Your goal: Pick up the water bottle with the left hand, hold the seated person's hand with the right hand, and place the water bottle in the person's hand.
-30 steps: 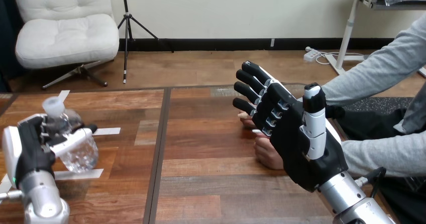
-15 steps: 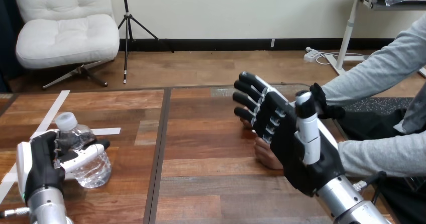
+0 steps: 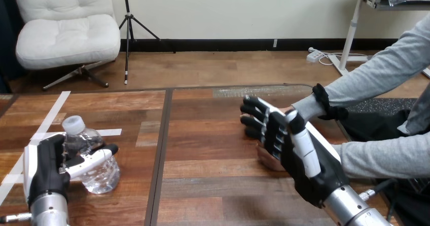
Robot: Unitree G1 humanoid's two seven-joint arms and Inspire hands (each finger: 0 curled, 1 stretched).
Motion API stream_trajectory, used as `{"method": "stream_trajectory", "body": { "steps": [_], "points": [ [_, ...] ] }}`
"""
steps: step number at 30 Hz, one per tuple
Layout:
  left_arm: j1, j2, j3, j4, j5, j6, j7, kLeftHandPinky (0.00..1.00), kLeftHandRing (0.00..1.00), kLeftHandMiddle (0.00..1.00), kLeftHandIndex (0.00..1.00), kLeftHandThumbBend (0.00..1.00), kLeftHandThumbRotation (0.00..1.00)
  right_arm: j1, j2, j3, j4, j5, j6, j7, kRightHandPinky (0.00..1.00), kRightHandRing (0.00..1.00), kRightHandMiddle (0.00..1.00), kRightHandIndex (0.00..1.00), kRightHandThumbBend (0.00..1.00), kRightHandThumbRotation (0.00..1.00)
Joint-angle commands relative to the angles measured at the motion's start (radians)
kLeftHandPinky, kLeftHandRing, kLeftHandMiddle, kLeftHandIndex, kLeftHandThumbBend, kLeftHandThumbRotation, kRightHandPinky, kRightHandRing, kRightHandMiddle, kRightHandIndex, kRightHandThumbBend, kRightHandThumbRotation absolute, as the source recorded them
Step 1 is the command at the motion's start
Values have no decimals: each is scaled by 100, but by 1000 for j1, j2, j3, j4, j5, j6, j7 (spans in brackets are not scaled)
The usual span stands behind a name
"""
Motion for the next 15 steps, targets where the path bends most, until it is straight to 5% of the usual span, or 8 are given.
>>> {"method": "stream_trajectory", "body": {
  "steps": [1, 7, 15],
  "points": [
    [-71, 12, -25, -344, 3, -18, -46, 29, 35, 41, 42, 76, 0, -247, -72, -53, 144, -97, -194, -37, 93, 93, 93, 92, 83, 100],
    [-59, 3, -23, -376, 6, -6, -59, 29, 35, 41, 42, 76, 0, -289, -117, -50, 207, -154, -253, -54, 91, 92, 93, 92, 92, 100],
    [-49, -4, -21, -406, 7, 0, -77, 29, 34, 40, 42, 77, 0, -367, -176, -52, 368, -203, -376, -66, 88, 91, 91, 90, 89, 100]
  ]
}}
